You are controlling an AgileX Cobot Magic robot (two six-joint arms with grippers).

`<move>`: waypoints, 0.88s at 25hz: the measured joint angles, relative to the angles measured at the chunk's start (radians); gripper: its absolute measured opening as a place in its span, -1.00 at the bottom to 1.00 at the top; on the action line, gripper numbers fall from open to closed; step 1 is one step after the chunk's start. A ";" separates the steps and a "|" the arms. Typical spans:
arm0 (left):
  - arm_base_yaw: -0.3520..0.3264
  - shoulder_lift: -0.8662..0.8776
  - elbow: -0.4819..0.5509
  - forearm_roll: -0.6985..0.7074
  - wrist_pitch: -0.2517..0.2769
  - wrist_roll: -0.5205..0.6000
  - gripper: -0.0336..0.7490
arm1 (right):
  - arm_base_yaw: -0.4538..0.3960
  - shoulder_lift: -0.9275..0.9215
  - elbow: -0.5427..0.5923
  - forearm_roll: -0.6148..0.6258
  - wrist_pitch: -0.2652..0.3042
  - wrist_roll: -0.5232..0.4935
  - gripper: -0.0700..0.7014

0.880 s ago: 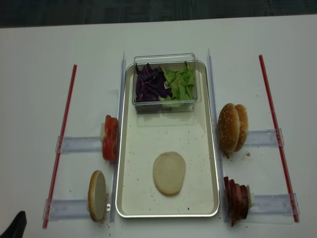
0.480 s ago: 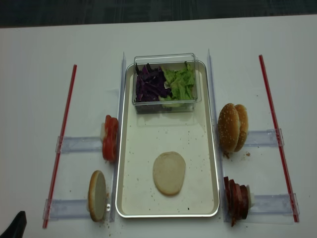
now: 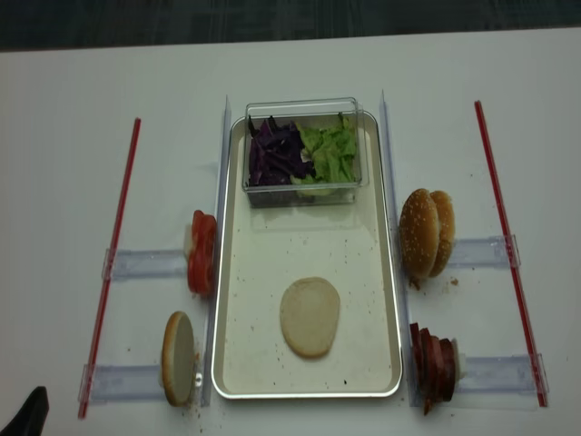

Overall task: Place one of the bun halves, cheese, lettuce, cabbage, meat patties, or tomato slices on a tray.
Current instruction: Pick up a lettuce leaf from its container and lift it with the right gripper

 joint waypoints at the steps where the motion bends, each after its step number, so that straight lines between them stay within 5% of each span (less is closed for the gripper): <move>1: 0.000 0.000 0.000 0.000 0.000 0.000 0.56 | 0.000 0.022 0.000 0.000 0.000 0.000 0.94; 22: 0.000 0.000 0.000 0.000 0.000 0.000 0.53 | 0.000 0.540 0.000 0.006 -0.014 0.050 0.94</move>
